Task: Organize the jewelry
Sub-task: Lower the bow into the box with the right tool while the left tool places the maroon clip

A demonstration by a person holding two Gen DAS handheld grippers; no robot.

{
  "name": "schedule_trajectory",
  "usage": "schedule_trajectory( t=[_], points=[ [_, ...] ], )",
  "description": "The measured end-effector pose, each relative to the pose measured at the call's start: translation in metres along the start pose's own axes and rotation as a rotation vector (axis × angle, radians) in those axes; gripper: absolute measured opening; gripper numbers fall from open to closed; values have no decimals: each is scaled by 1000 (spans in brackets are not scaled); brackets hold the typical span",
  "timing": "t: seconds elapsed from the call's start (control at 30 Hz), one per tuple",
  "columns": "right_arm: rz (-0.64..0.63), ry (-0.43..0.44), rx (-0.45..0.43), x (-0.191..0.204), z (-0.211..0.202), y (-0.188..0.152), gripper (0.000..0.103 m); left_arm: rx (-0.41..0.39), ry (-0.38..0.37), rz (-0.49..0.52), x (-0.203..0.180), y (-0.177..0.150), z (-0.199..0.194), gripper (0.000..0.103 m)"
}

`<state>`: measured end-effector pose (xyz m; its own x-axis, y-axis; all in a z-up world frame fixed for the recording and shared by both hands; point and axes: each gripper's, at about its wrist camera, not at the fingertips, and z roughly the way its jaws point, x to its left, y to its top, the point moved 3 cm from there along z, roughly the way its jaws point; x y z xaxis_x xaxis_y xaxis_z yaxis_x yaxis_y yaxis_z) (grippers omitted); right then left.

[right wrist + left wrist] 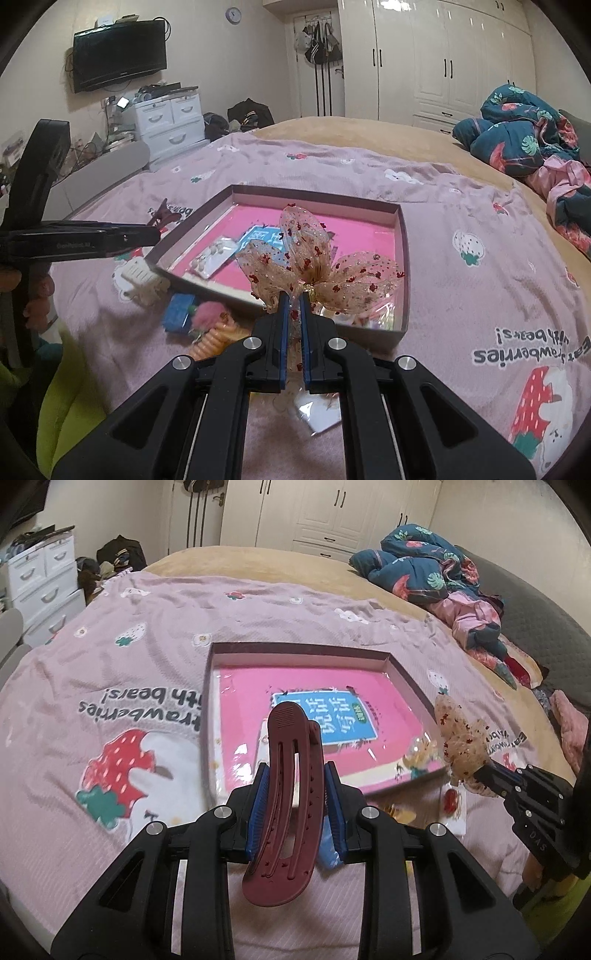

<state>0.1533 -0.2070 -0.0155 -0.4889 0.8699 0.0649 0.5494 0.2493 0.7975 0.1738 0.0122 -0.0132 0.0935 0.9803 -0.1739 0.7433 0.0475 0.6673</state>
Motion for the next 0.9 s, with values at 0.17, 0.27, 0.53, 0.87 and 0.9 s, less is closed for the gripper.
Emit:
schedule_trajectory(
  t=[0.17, 0.27, 0.53, 0.87, 0.9],
  points=[
    [4, -16, -9, -9, 6, 9, 5, 7, -15, 6, -7, 8, 13, 22],
    [4, -27, -13, -15, 10, 15, 5, 13, -25, 8, -11, 12, 21, 22],
    [7, -58, -17, -32, 23, 29, 5, 20, -41, 19, -23, 26, 44, 22],
    [25, -98, -3, -53, 47, 38, 5, 43, -57, 46, -39, 34, 75, 22],
    [25, -100, 0, -55, 50, 39, 5, 45, -59, 47, -39, 34, 76, 22]
  ],
)
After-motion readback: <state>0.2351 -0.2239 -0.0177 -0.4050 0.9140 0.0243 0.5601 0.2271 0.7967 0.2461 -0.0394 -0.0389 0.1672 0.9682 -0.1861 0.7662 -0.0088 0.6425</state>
